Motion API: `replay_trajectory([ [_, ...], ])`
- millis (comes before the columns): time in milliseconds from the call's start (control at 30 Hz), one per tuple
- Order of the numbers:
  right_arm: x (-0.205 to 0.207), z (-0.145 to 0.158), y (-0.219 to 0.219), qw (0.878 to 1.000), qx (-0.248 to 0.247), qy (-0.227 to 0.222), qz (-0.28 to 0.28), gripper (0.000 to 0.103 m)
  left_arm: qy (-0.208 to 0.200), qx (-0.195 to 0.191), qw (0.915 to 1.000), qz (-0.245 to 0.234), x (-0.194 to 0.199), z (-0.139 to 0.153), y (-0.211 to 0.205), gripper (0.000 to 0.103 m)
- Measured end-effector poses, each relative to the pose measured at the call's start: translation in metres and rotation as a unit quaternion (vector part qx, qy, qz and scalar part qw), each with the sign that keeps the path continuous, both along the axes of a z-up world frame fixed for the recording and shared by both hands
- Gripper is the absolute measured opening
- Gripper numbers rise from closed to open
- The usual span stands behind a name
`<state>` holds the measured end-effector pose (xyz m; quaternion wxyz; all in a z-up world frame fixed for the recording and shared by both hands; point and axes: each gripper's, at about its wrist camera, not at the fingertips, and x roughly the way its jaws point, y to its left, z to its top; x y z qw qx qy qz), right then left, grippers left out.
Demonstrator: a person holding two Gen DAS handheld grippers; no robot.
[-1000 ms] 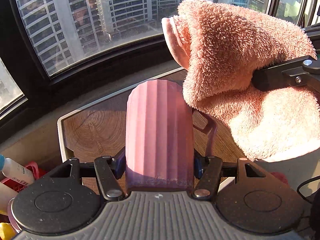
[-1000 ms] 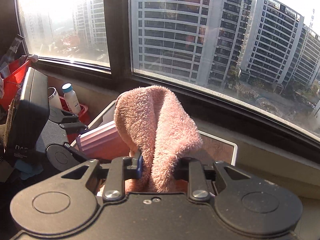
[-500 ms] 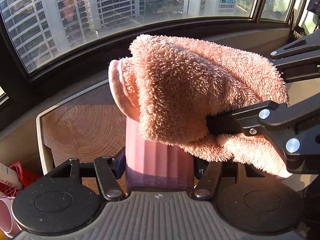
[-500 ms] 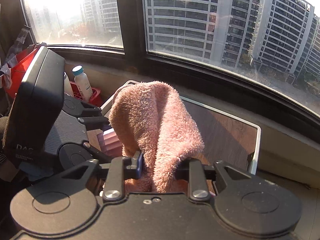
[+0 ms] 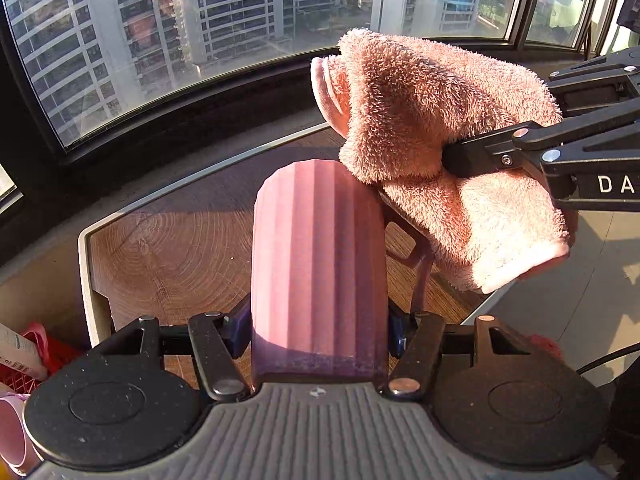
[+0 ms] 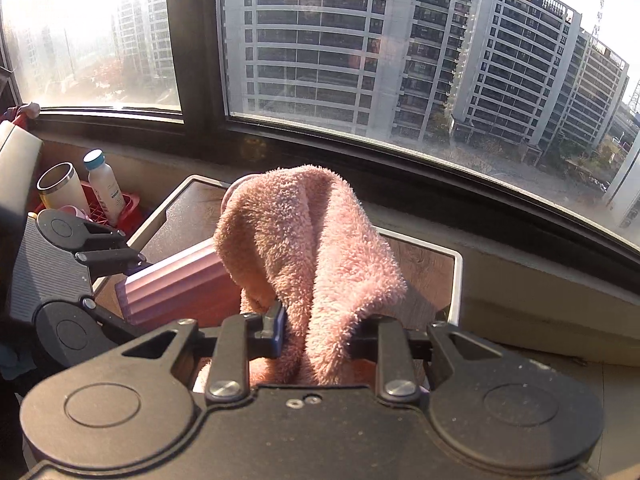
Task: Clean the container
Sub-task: 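Wipe the towel back and forth along the cup with the right tool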
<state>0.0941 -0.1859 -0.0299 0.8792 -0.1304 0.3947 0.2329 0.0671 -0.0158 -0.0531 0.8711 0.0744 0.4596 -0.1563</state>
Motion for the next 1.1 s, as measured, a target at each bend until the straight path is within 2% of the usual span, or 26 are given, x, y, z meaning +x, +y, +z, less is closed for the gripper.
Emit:
replay_trajectory([
  [200, 0.004, 0.008, -0.010, 1.000, 0.019, -0.012, -0.015, 0.025, -0.003, 0.000, 1.0000, 0.004, 0.001, 0.003, 0.002, 0.062],
  [500, -0.019, 0.016, 0.014, 0.996, 0.050, 0.001, 0.069, 0.025, 0.000, 0.001, 0.9999, 0.011, 0.003, 0.001, 0.003, 0.062],
  [667, -0.023, 0.006, 0.024, 0.995, 0.037, 0.012, 0.088, 0.025, -0.004, 0.000, 1.0000, -0.001, -0.001, 0.003, -0.001, 0.062],
  [900, -0.017, 0.002, 0.024, 0.997, 0.020, 0.007, 0.075, 0.025, -0.006, -0.005, 1.0000, -0.004, -0.002, 0.005, 0.000, 0.062],
  [1100, -0.010, 0.005, 0.013, 0.999, 0.003, -0.015, 0.035, 0.025, -0.010, -0.002, 0.9999, -0.006, -0.003, 0.005, 0.001, 0.062],
])
